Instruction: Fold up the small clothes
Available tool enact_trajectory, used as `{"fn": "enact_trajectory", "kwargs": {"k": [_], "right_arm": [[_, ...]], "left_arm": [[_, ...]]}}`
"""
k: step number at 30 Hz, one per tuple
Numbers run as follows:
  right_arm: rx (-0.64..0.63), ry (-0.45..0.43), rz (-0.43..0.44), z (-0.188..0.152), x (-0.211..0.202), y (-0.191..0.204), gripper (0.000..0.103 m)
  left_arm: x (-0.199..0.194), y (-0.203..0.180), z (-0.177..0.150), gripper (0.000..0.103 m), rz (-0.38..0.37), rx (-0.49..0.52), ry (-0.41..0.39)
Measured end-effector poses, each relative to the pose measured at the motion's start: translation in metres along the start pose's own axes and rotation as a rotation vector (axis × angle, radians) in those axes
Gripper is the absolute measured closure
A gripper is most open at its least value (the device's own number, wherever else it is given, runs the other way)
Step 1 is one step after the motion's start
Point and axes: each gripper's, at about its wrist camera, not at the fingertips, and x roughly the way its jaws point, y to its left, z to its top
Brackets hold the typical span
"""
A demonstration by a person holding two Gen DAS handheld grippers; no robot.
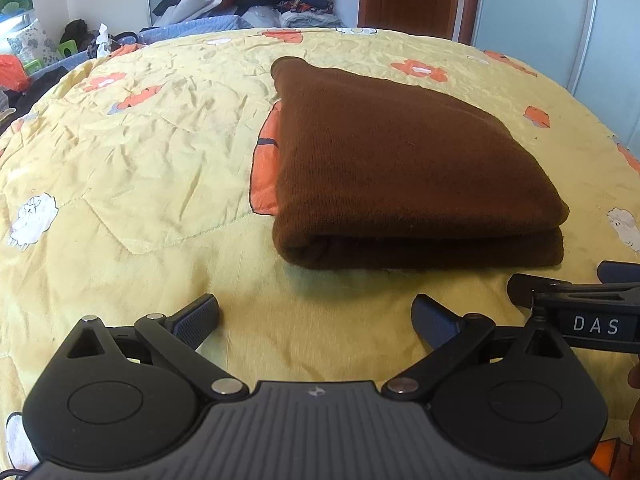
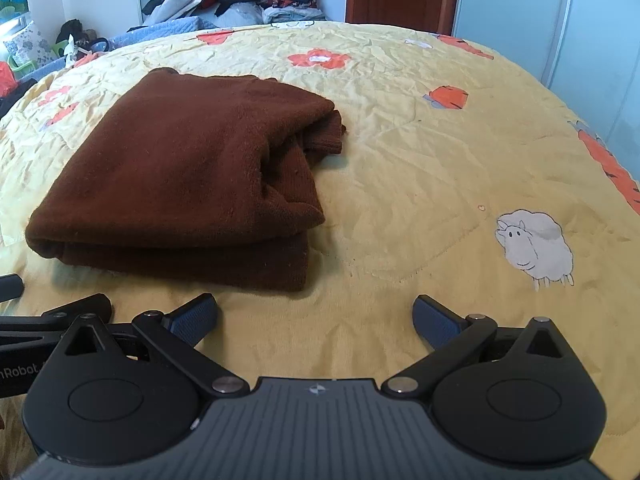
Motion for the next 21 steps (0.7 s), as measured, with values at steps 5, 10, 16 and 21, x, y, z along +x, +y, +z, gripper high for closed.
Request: {"fn": "enact_trajectory", "kwargs": {"k": [5,10,16,21], "right_arm": [[-0.002,-0.003,0.001,-0.0007,0.0004,0.0000,0.000],[-0.004,-0.001,0.003,-0.0011,0.0002,0.0001,0.000],[-0.022,-0.006,0.020,-0.0019,-0.0006,-0.0014,0.000],[-0.020,-0.006,0.018,-0.0017,-0.0004,-0.0013,0.000]], "left_arm": [[-0.0002,0.0003,0.0003,0.000,0.000,0.003,0.001],[0.0000,0.0005,0.0012,0.000,-0.002,0.003,0.007],[0.0015,0.0015,0.0042,0.000,-0.003,0.002,0.026],[0.0016,0.0020,0.0043,0.000,-0.003,0.003,0.028]]}}
